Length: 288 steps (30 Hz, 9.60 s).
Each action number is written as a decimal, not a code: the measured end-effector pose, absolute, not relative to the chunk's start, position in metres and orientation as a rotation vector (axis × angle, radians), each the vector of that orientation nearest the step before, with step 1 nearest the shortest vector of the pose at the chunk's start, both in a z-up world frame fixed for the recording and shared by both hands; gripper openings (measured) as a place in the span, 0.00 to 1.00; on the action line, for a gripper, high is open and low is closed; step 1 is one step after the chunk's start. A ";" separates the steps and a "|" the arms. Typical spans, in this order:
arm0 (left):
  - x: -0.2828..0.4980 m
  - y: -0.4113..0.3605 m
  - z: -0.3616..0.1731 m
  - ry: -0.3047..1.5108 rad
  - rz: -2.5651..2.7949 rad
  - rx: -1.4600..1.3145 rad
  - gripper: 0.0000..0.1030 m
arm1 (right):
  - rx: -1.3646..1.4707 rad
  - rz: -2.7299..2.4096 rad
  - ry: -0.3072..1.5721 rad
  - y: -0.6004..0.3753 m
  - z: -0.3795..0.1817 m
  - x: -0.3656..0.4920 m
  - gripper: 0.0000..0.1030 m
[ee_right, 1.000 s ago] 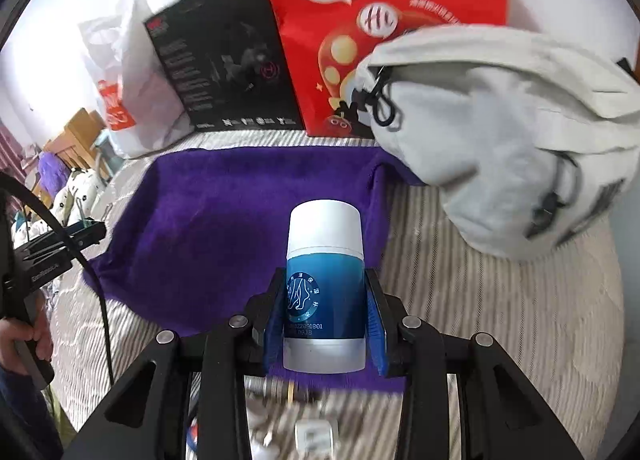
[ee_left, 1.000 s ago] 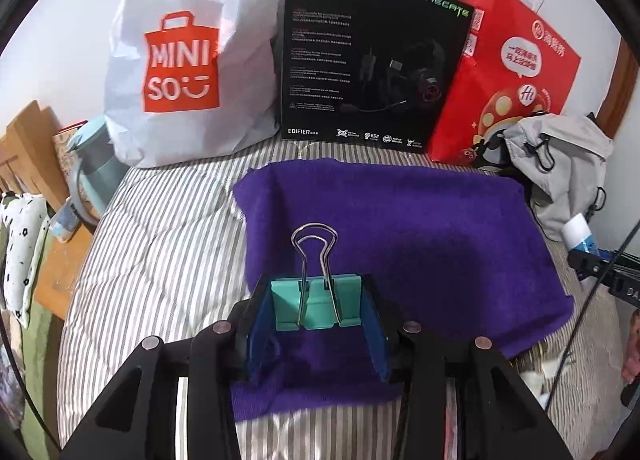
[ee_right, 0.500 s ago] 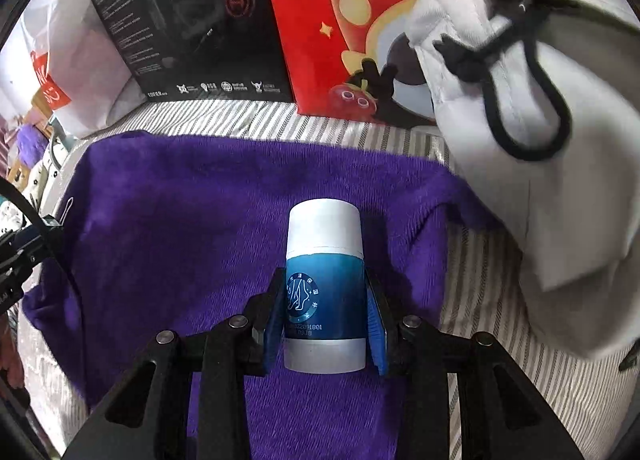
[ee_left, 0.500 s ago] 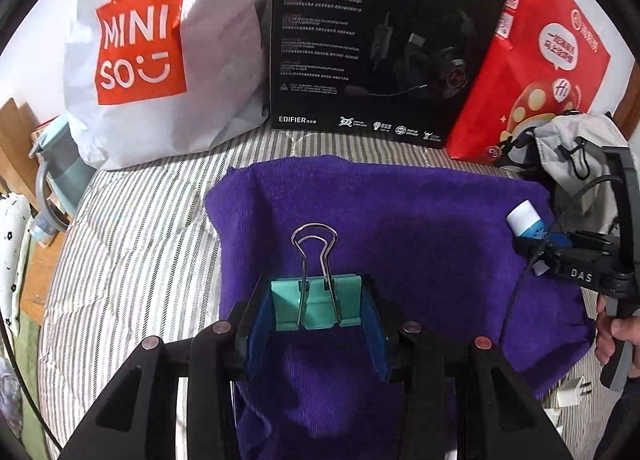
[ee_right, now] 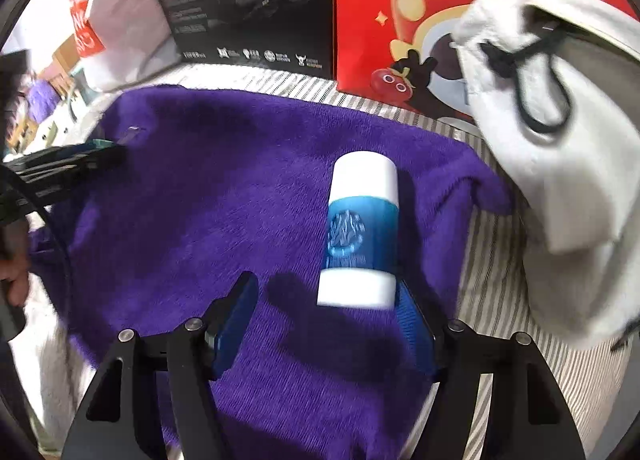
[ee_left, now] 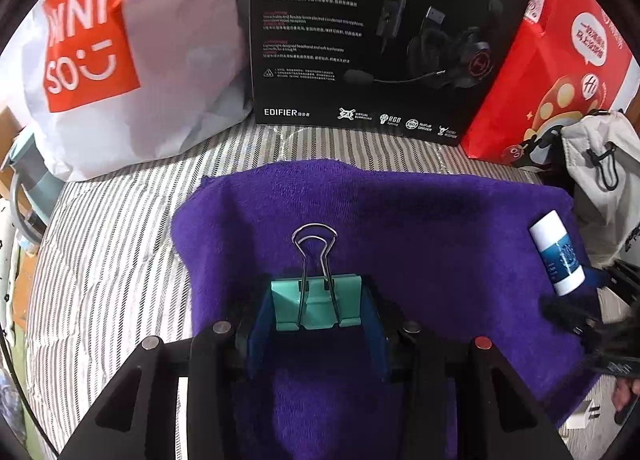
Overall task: Organize rigid objects
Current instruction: 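Carry the clip onto the purple towel with the left tool while the right tool sets the container there, then open the left tool to release the clip and withdraw both tools, then grasp the pink highlighter with the left tool while the right tool grasps the white plug charger, then place the highlighter beside the clip with the left tool while the right tool places the charger beside the container, then withdraw both open tools back toward the remaining items, then grasp the clear pill jar with the left tool while the right tool grasps the small white USB light, then carry the jar onto the towel with the left tool while the right tool carries the USB light there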
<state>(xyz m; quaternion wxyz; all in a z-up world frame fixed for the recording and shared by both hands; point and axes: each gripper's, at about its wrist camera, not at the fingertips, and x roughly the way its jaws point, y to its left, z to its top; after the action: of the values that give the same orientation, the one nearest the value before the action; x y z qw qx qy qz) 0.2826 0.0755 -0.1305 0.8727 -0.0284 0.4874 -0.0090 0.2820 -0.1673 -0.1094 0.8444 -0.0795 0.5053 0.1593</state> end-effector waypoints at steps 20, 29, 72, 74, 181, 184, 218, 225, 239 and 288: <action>0.265 0.046 -0.139 1.042 0.041 0.067 0.75 | -0.012 0.285 0.961 -0.214 -0.042 0.163 0.68; 0.187 0.035 -0.098 0.971 0.009 0.029 0.75 | 0.099 0.213 0.952 -0.254 -0.043 0.111 0.70; 0.076 -0.014 -0.136 0.994 -0.115 0.065 0.19 | 0.128 0.231 1.007 -0.252 -0.108 0.089 0.71; 0.075 -0.013 -0.136 0.999 -0.106 0.047 0.16 | 0.121 0.240 1.011 -0.248 -0.114 0.098 0.69; 0.246 0.072 -0.112 1.026 -0.078 -0.032 0.12 | -0.175 0.311 0.968 -0.181 -0.115 0.257 0.26; 0.244 0.071 -0.111 1.028 -0.081 -0.025 0.12 | -0.184 0.311 0.963 -0.181 -0.115 0.255 0.26; 0.115 0.009 -0.067 1.004 -0.230 -0.036 0.52 | 0.121 0.209 0.938 -0.262 -0.068 0.111 0.56; 0.108 -0.037 -0.108 1.081 -0.260 0.027 0.52 | 0.134 0.201 0.937 -0.273 -0.071 0.067 0.59; 0.107 -0.050 -0.129 1.072 -0.196 0.160 0.54 | 0.122 0.248 0.965 -0.268 -0.087 0.058 0.59; 0.078 -0.001 -0.121 1.018 -0.197 0.079 0.37 | -0.017 0.264 0.989 -0.231 -0.127 0.087 0.23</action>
<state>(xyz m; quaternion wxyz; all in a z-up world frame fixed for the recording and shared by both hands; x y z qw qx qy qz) 0.0783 -0.0008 -0.1211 0.8678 0.0380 0.4863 -0.0943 0.0867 -0.2312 -0.1273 0.8719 -0.0081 0.4730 0.1265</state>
